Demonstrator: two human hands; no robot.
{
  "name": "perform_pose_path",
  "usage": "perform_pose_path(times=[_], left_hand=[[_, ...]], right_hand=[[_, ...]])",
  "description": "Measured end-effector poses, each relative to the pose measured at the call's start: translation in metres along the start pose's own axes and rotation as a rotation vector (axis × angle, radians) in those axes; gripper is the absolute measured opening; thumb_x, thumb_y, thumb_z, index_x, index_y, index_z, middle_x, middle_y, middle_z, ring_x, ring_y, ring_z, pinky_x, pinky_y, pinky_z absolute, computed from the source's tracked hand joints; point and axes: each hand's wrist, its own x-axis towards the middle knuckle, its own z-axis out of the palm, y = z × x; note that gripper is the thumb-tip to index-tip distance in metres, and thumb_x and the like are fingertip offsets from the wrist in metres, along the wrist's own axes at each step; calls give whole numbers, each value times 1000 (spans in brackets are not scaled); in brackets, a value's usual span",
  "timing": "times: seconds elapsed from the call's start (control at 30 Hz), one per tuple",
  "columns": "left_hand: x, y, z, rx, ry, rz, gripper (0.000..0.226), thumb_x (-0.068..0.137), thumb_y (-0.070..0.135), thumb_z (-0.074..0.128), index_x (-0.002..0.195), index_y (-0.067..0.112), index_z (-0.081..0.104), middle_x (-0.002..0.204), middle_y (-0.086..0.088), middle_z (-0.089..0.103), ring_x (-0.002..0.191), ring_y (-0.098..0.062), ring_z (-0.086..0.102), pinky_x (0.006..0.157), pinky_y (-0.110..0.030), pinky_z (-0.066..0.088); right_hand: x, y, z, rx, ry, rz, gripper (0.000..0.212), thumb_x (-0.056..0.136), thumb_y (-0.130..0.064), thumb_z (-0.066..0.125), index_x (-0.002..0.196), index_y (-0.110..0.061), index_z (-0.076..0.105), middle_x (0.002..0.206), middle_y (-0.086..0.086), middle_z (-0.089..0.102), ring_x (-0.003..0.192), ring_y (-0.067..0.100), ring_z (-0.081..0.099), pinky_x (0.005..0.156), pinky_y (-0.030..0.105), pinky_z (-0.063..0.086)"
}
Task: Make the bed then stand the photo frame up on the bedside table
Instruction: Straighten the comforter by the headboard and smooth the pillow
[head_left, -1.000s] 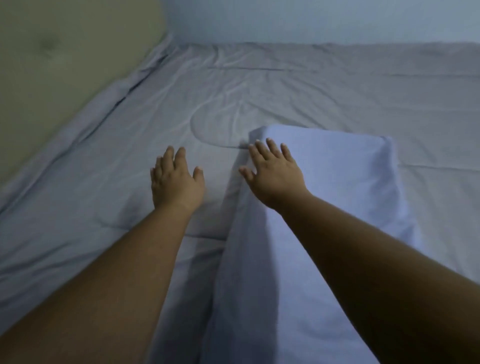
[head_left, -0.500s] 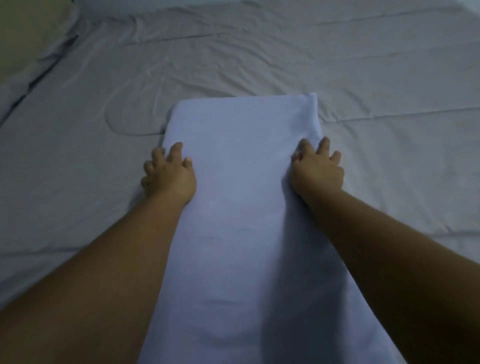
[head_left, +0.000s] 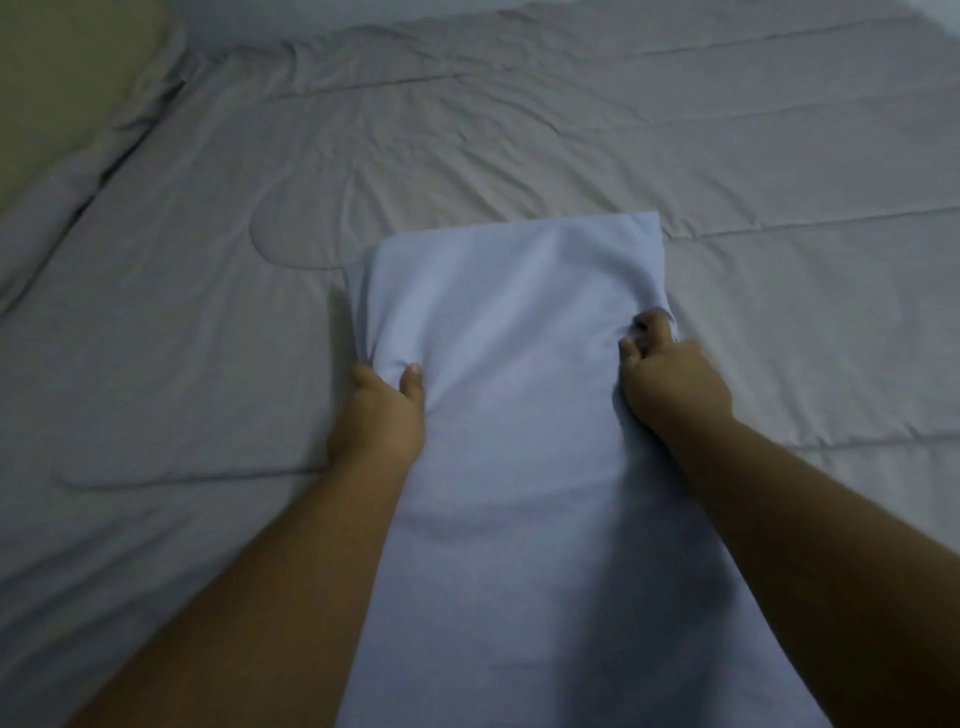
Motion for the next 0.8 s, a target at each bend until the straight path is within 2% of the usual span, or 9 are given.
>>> perform_pose_path(times=[0.17, 0.27, 0.33, 0.4, 0.43, 0.5, 0.57, 0.7, 0.8], left_hand=[[-56, -35, -8, -29, -66, -95, 68, 94, 57, 29, 135, 3, 32, 127, -24, 57, 114, -41, 58, 91, -46, 45], [-55, -33, -19, 44, -45, -98, 68, 94, 54, 33, 143, 7, 26, 140, -21, 44, 125, -38, 47, 99, -44, 40], [-47, -22, -21, 146, 54, 95, 66, 95, 50, 35, 150, 18, 17, 152, -14, 27, 136, -34, 31, 109, -42, 29], [-42, -4, -12, 176, 41, 367, 61, 97, 47, 32, 151, 29, 13, 160, -2, 13, 145, -27, 16, 117, -41, 16], [-40, 4, -6, 194, -15, 484, 58, 98, 46, 28, 151, 32, 11, 161, 4, 8, 147, -23, 9, 119, -40, 10], [-32, 8, 7, 285, -110, 606, 54, 100, 44, 20, 151, 35, 7, 162, 10, 1, 149, -17, 1, 121, -39, 2], [-18, -6, 8, 328, -102, 556, 55, 100, 45, 17, 152, 33, 5, 162, 10, -2, 149, -14, -1, 122, -38, 0], [1, -28, -5, 318, -46, 262, 61, 99, 48, 17, 153, 24, 1, 162, 3, -7, 149, -22, -4, 121, -43, -1], [-21, -3, 4, 326, 28, 374, 62, 99, 47, 19, 153, 22, 0, 162, 1, -9, 149, -22, -11, 121, -42, -6]], right_hand=[[-58, 7, -10, -69, -22, 26, 39, 93, -49, 36, 130, -36, 35, 112, 23, 51, 97, 43, 57, 85, 45, 46], [-61, 1, -12, -268, 120, 27, 47, 94, -45, 36, 138, -28, 37, 121, 25, 48, 105, 43, 50, 92, 48, 41], [-57, -16, -4, -323, 165, -60, 51, 95, -43, 35, 141, -21, 39, 136, 27, 44, 118, 43, 45, 99, 49, 34], [-60, -43, 11, -268, 119, -303, 54, 94, -42, 33, 139, -15, 45, 140, 25, 46, 126, 42, 46, 103, 51, 37], [-65, -56, 20, -233, 43, -437, 58, 93, -44, 28, 138, -13, 46, 142, 21, 47, 129, 39, 45, 106, 50, 37], [-75, -66, 37, -235, -155, -585, 67, 90, -51, 11, 146, -21, 32, 154, 5, 32, 143, 25, 26, 116, 41, 18], [-65, -51, 36, -264, -218, -553, 58, 97, -50, 12, 150, -27, 17, 159, -4, 15, 147, 18, 9, 119, 38, 3], [-20, -6, 2, -339, -143, -178, 57, 100, -44, 19, 151, -20, 11, 161, -1, 5, 148, 20, 0, 119, 41, -1], [-20, -20, 1, -316, -47, -155, 60, 100, -42, 21, 150, -10, 12, 160, 7, 8, 148, 25, 1, 120, 42, -1]])
